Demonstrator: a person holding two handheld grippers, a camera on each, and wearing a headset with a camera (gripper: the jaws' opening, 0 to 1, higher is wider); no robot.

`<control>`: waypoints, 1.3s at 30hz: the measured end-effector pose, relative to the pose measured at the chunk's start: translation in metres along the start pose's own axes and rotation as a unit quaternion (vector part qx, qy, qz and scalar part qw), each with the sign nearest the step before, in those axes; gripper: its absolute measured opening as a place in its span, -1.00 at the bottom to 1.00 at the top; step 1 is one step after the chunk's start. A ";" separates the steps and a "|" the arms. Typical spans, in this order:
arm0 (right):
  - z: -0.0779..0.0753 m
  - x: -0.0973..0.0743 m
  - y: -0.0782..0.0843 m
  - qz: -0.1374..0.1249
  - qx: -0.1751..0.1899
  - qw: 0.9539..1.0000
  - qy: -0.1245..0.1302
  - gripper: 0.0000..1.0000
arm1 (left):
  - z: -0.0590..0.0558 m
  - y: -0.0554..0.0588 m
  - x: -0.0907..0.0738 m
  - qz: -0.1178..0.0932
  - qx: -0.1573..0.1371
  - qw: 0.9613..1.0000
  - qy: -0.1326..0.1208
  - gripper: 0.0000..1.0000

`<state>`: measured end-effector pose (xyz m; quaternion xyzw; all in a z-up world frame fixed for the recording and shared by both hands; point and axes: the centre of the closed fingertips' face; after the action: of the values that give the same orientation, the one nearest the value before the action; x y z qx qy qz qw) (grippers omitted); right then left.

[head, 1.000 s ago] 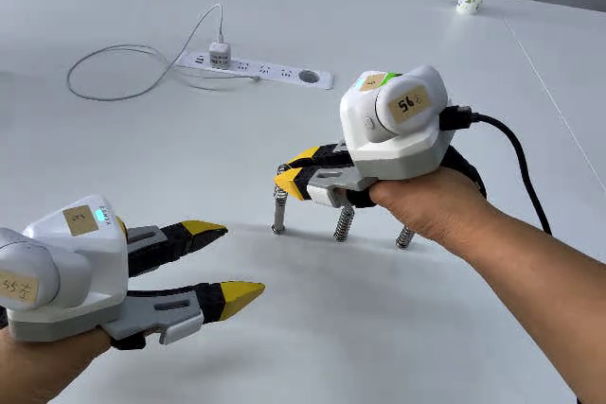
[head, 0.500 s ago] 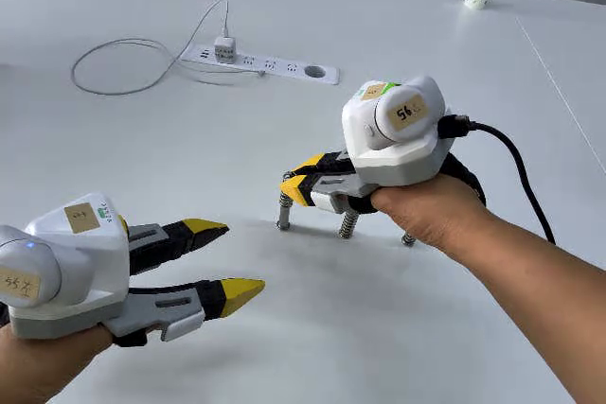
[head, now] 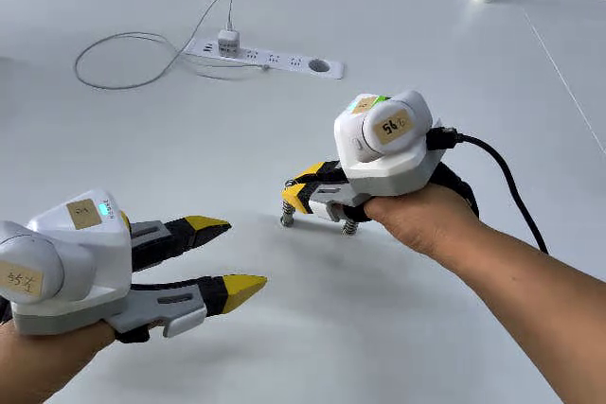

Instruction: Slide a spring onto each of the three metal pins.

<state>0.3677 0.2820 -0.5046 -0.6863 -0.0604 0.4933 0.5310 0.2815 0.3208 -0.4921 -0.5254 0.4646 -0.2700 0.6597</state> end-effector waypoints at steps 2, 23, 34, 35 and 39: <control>0.000 0.002 0.002 0.004 0.000 1.000 0.002 -0.76 | 0.001 0.001 -0.001 0.001 -0.001 1.000 -0.001 -0.08; -0.003 0.012 0.017 0.029 0.004 1.000 0.010 -0.76 | 0.004 0.002 -0.001 0.004 -0.002 1.000 -0.005 -0.08; -0.002 0.001 0.012 0.017 0.007 1.000 0.019 -0.65 | 0.003 -0.002 -0.002 0.003 0.001 1.000 -0.006 -0.07; -0.002 -0.001 0.011 0.013 0.008 1.000 0.020 -0.65 | 0.003 -0.002 -0.002 0.002 0.001 1.000 -0.006 -0.07; -0.001 -0.011 0.004 -0.002 0.009 1.000 0.024 -0.62 | 0.002 -0.003 -0.003 0.002 0.002 1.000 -0.007 -0.06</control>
<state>0.3610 0.2731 -0.5009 -0.6929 -0.0445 0.4758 0.5400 0.2828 0.3230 -0.4881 -0.5251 0.4605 -0.2665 0.6642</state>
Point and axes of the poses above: the centre of the closed fingertips' face, and the gripper's own axes: x roughly forward along the fingers, z roughly to its left, y roughly out of its underside, and after that the axes turned 6 degrees about x, right-handed
